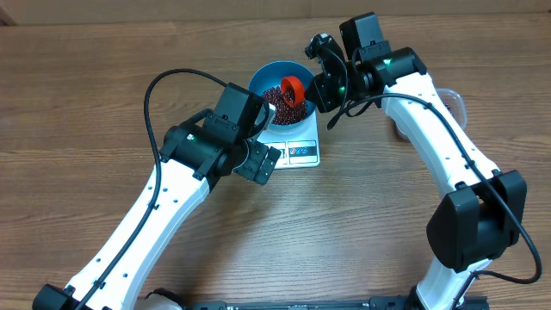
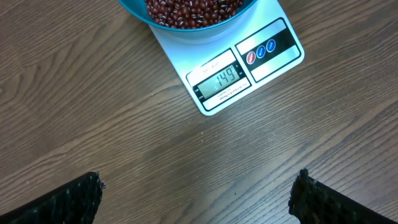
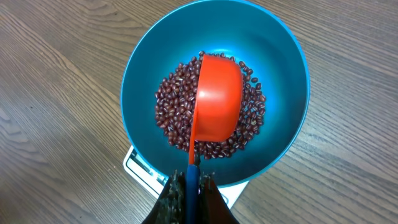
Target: Scoop item into bowl and weigh 150g on scale
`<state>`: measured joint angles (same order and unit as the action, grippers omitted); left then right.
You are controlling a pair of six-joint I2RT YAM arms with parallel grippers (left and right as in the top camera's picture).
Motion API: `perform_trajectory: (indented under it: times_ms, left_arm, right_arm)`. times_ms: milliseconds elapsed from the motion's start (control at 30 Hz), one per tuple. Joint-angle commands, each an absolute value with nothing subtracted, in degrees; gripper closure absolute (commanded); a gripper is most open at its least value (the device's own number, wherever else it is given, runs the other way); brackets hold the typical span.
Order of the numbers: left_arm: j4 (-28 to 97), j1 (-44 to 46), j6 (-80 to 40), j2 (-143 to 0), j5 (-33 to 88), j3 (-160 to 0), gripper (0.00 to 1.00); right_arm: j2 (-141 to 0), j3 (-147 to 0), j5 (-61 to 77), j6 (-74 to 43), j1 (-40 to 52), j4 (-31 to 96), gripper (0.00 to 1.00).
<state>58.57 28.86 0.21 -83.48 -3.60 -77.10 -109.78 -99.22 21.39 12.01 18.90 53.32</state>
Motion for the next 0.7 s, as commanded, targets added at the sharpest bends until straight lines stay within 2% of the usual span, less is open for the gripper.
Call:
perform_trajectory:
  times_ms: [0, 667]
  left_arm:
    - [58.5, 28.9, 1.1, -82.8, -2.9, -76.9, 0.00]
    - [58.5, 28.9, 1.1, -82.8, -2.9, -76.9, 0.00]
  right_arm:
    - [-107.3, -101.0, 21.0, 10.4, 19.2, 53.4, 0.96]
    - [-107.3, -101.0, 21.0, 8.5, 19.2, 54.5, 0.96]
